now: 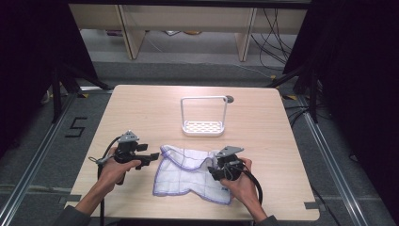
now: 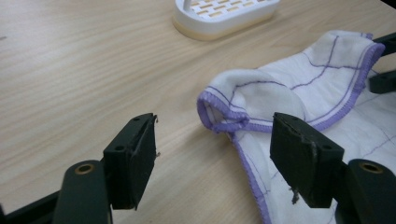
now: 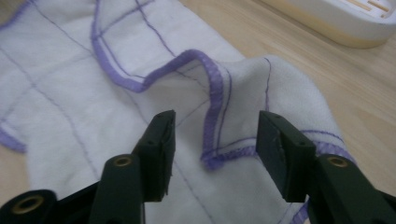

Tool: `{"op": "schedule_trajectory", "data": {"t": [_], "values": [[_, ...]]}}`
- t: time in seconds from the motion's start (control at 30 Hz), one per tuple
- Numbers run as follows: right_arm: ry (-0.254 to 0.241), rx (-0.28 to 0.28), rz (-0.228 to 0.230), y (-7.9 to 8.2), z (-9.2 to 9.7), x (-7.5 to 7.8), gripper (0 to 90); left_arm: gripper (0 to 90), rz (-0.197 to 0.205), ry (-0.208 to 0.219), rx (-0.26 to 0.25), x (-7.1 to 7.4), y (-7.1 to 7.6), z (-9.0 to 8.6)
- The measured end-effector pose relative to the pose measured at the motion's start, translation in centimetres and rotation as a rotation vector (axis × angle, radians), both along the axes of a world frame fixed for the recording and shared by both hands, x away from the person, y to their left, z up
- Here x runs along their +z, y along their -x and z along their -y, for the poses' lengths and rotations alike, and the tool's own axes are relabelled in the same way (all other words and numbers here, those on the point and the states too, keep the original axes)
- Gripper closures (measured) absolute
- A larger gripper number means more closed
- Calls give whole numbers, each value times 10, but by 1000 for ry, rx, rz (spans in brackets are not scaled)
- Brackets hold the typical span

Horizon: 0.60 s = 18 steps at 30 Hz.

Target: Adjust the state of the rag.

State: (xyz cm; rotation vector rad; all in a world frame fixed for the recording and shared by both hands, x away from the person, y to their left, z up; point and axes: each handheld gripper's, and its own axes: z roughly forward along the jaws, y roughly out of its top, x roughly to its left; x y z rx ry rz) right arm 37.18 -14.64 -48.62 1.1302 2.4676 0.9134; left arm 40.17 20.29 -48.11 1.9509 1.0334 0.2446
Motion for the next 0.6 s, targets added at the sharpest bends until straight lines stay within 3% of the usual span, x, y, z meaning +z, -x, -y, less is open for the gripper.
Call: {"op": "schedule_trajectory", "data": {"t": [0.03,0.1,0.13,0.2,0.3,0.4,0.43,0.5,0.6], "values": [[34,9,11,-3,-2,-3,572,312,-6,-23,-26,-1,0,0],[83,26,48,-7,-4,-6,739,316,-8,-15,-35,-3,2,6],[83,39,46,-10,-3,-6,804,318,-14,-33,-54,-3,2,7],[73,34,54,-13,0,-3,846,328,-12,-23,-56,-4,4,11],[28,29,50,-16,8,13,861,325,-31,-51,-96,-7,9,17],[20,12,66,-24,16,26,863,322,-47,-68,-126,-13,20,21],[26,-14,78,-35,20,30,862,326,-46,-81,-136,-14,24,22],[35,-17,86,-40,21,29,862,327,-27,-104,-150,-17,34,23],[65,-59,64,-69,22,23,859,355,-23,-125,-160,-18,44,23]]}}
